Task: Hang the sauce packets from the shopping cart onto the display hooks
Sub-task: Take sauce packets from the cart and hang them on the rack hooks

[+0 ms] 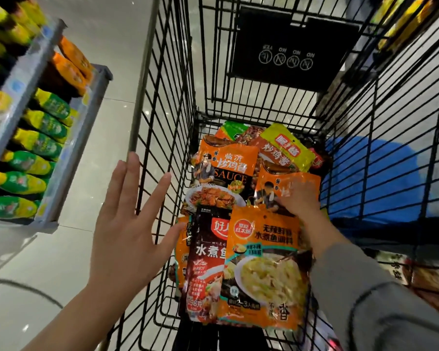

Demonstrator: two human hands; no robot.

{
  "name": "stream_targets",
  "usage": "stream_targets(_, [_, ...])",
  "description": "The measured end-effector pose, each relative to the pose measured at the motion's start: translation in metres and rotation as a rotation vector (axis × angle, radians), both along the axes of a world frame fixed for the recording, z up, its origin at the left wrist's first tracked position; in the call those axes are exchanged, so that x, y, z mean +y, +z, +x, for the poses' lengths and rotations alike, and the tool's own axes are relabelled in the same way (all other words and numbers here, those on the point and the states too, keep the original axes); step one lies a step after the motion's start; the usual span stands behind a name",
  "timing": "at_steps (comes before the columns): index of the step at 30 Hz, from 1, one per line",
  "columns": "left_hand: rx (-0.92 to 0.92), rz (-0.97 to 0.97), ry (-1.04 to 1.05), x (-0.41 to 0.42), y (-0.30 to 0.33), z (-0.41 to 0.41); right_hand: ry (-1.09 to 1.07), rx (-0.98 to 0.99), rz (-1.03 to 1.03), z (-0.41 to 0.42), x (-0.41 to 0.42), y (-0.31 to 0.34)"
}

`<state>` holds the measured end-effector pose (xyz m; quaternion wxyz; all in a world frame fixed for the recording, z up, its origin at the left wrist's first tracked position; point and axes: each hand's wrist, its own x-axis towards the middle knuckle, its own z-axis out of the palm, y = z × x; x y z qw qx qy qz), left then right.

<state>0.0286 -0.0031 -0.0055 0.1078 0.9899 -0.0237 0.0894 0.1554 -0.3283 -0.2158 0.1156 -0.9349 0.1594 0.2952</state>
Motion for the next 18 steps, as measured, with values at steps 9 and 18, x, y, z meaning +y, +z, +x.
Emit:
stream_targets(9, [-0.001, 0.019, 0.006, 0.0, -0.002, -0.001, -0.183, -0.02, 0.023, -0.012, -0.001, -0.013])
stream_targets(18, [-0.007, 0.019, 0.009, 0.0, 0.0, -0.001, 0.345, -0.181, 0.148, -0.067, 0.054, 0.019])
